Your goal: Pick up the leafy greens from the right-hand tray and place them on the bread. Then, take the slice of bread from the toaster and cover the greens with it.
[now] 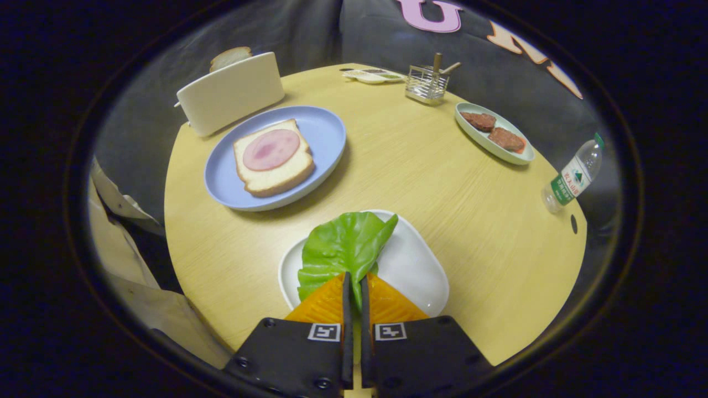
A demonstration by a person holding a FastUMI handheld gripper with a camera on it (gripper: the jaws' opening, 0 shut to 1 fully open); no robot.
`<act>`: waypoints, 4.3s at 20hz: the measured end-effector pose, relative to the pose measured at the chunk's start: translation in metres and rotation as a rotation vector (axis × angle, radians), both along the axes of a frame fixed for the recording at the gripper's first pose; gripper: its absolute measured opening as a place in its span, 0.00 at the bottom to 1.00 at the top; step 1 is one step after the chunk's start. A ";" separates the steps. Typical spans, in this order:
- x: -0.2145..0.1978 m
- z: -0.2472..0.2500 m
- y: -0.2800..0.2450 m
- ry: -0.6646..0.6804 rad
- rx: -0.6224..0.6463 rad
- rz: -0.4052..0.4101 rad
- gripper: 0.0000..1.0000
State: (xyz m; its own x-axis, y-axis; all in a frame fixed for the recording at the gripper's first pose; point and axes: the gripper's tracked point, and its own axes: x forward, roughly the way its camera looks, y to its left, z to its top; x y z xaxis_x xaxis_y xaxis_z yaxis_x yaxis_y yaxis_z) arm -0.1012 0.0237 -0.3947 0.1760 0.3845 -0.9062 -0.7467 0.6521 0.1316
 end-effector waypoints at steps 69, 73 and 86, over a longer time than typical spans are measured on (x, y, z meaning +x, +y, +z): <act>0.017 0.047 0.226 -0.055 0.089 0.173 0.79; 0.024 0.072 0.232 -0.102 0.109 0.121 0.96; 0.051 0.192 0.300 -0.176 0.205 -0.091 1.00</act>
